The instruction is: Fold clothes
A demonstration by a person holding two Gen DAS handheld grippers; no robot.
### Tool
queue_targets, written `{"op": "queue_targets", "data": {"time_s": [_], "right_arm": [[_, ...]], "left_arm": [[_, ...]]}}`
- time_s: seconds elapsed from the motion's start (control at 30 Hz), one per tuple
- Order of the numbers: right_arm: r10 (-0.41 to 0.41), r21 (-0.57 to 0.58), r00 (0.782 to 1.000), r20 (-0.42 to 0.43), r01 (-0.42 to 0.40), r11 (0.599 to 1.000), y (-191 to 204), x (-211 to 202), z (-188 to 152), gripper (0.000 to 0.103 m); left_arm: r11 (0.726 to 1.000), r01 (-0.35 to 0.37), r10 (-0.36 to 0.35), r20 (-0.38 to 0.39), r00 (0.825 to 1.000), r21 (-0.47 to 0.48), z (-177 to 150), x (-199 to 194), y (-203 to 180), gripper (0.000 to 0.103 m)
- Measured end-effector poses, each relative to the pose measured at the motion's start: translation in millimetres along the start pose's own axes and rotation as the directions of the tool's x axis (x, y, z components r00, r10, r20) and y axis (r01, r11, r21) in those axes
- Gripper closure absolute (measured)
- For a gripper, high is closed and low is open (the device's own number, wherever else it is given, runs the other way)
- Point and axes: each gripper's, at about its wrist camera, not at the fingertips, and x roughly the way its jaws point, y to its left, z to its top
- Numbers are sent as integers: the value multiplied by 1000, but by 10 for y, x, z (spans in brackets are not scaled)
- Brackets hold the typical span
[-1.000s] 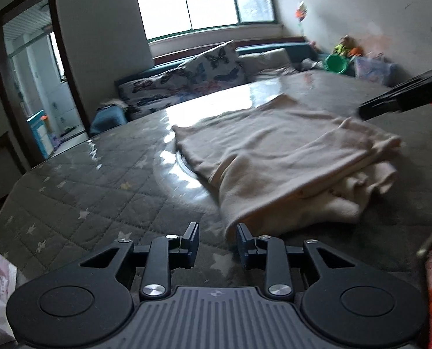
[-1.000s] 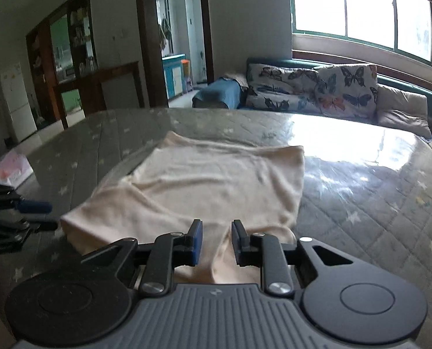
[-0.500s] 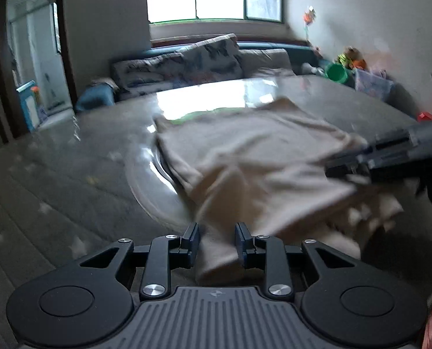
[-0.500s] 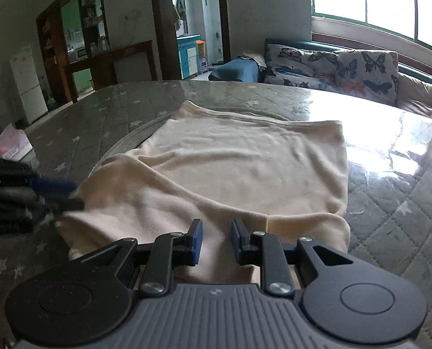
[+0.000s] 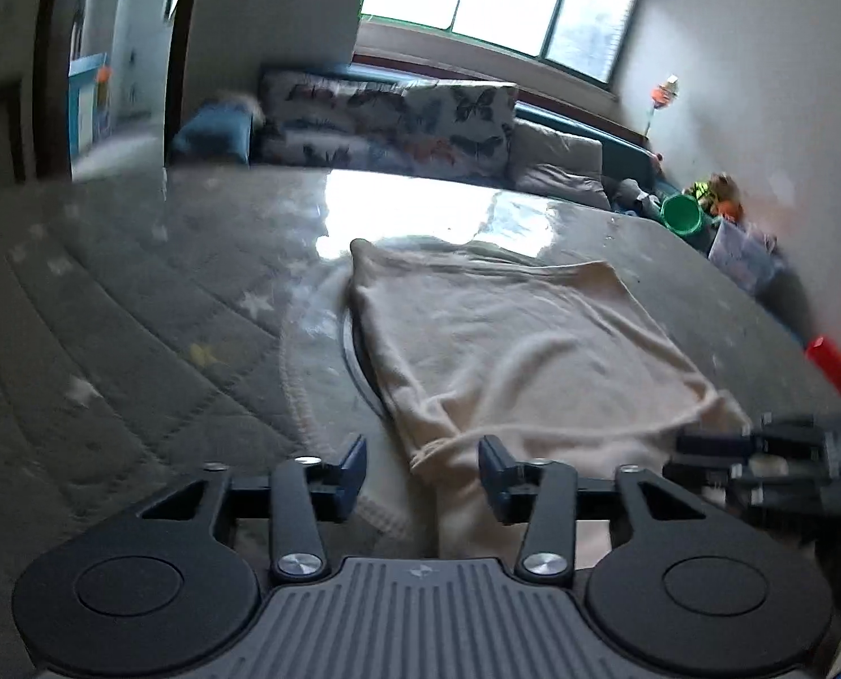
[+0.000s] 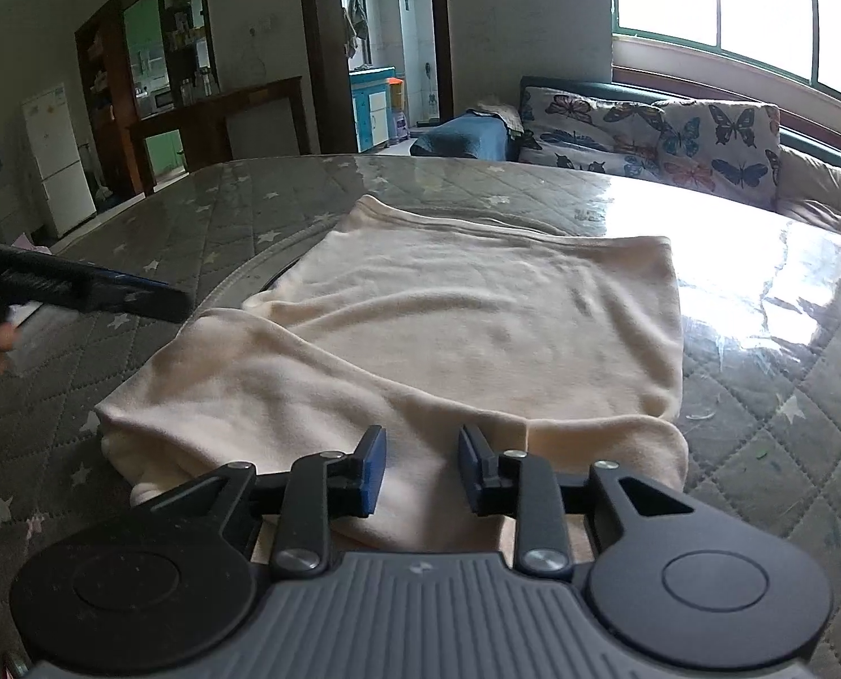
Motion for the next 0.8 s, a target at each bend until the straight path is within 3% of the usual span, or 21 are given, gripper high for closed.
{"op": "queue_targets", "data": {"time_s": [0.07,0.1,0.2,0.27,0.4,0.5,0.57,0.7,0.8], "right_arm": [[2,3,1000,1,-2,1000,-8,-2,-1,74],[2,5,1000,2,-2,1000,-13,-2,-2,74],[7,8,1000,4,-7,1000,-26,-6,-2,74],[8,8,1000,5,-8,1000,-30,-3,-3,74],[13,13,1000,15,-13,1000,-26,-14,-10,71],[16,22,999,27,-17,1000,-19,-43,-25,70],[19,25,999,35,-20,999,-10,-76,-41,70],[13,-6,1000,29,-12,1000,-1,-158,-113,69],[0,-31,999,33,1,1000,-12,-275,-173,68]], "left_arm": [[1000,-4,3,-23,1000,-20,25,111,17,58],[1000,-31,31,-24,999,2,21,148,10,66],[986,-132,129,37,991,106,-43,111,-64,67],[967,-203,193,80,978,152,-61,51,-93,72],[936,-300,276,147,950,182,-56,-102,-80,73],[962,-198,166,173,971,190,-59,-233,-206,72],[960,-136,98,160,982,246,-108,-215,-338,71],[914,-148,117,104,988,377,-316,-42,-467,70],[914,-158,132,95,987,373,-414,-48,-391,66]]}}
